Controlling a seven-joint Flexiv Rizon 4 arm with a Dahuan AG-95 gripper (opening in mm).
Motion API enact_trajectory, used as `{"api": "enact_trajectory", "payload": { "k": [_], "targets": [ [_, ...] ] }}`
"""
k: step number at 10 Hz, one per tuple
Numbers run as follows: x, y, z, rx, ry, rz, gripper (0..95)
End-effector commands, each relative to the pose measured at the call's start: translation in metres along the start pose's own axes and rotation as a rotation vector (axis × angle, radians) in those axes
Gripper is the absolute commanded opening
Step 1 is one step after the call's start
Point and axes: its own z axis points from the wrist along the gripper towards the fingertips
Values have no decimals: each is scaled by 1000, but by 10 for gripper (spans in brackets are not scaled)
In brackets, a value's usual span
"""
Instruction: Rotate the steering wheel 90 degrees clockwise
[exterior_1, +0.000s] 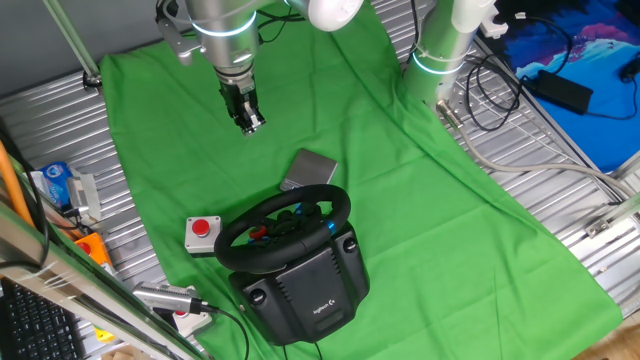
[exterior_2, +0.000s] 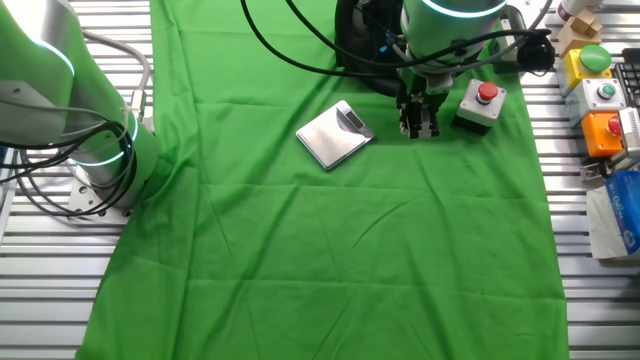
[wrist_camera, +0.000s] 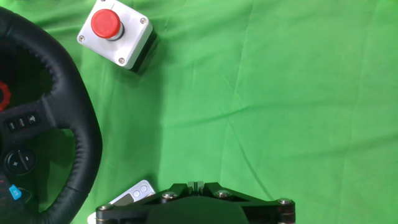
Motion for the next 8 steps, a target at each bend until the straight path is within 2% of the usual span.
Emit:
{"api": "enact_trajectory", "payload": {
  "k": [1, 2, 3, 4, 6, 8],
  "targets": [
    [0, 0, 0, 1, 0, 1, 0],
    [0, 0, 0, -275, 98, -297, 0],
    [0, 0, 0, -263, 101, -290, 0],
    [0, 0, 0, -271, 99, -278, 0],
    [0, 0, 0, -308, 88, -223, 0],
    [0, 0, 0, -311, 81, -173, 0]
  ]
}}
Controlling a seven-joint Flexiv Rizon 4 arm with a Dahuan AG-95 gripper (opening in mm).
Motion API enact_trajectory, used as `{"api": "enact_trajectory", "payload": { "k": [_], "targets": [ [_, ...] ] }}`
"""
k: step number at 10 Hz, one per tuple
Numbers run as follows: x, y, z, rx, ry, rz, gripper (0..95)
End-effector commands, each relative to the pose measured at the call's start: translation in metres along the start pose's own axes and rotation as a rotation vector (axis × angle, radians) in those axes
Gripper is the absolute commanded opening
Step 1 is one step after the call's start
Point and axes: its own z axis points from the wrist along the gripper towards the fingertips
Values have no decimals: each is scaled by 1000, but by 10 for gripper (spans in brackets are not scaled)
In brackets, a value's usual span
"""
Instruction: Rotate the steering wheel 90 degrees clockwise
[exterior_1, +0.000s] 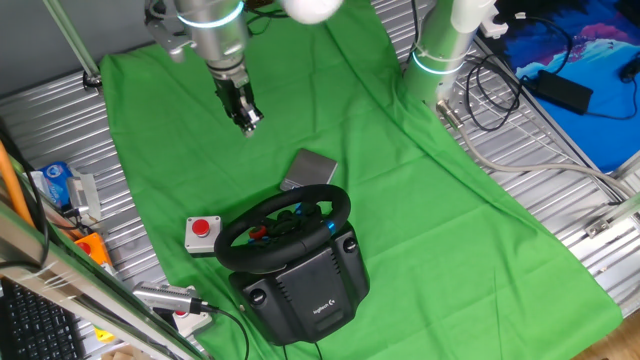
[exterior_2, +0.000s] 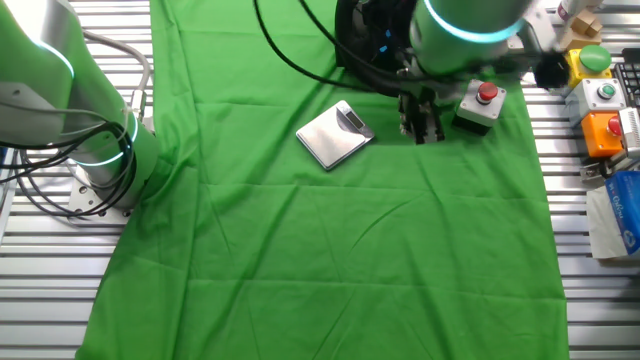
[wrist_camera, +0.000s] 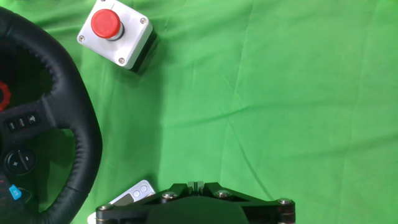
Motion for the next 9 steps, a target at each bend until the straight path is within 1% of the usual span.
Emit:
{"api": "enact_trajectory", "payload": {
  "k": [1, 4, 9],
  "targets": [
    [-1, 1, 0, -151, 18, -23, 0],
    [-1, 1, 0, -138, 8, -32, 0],
    [-1, 1, 0, -147, 10, -42, 0]
  ]
}}
